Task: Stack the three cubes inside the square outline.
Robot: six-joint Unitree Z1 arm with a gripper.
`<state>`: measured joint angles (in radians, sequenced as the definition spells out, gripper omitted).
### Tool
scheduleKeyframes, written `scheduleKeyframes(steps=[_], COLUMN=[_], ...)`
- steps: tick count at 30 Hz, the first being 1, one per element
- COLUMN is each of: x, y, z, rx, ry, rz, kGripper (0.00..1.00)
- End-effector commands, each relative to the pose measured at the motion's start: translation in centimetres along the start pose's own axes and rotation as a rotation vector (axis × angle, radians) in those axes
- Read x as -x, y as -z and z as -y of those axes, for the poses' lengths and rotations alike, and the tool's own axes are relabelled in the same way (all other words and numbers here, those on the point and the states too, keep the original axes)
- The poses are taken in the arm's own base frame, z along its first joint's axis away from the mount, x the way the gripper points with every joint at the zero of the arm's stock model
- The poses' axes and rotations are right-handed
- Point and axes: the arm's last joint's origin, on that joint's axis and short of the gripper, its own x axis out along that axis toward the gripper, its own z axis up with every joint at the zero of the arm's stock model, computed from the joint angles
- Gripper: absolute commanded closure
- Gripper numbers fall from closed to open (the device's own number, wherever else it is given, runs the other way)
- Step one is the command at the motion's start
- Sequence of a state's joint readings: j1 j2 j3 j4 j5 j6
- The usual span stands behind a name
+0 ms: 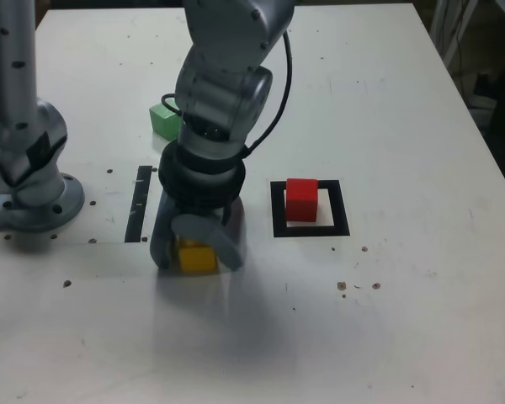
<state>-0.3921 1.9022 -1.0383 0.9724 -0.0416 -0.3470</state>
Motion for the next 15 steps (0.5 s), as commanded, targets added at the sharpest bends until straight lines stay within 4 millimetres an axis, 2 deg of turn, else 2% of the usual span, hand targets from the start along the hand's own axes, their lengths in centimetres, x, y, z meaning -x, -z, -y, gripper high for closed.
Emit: scheduleKeyframes(steps=[1,7,15], x=[0.1,1.1,1.5], y=[-0.1,0.1,0.1], z=[0.1,0.1,0.1], rx=[0.002,0.002,0.000], ry=[-0.001,0.006,0.004], rz=[-0.005,0.003,0.015], kGripper=[0.34,0.40,0.59])
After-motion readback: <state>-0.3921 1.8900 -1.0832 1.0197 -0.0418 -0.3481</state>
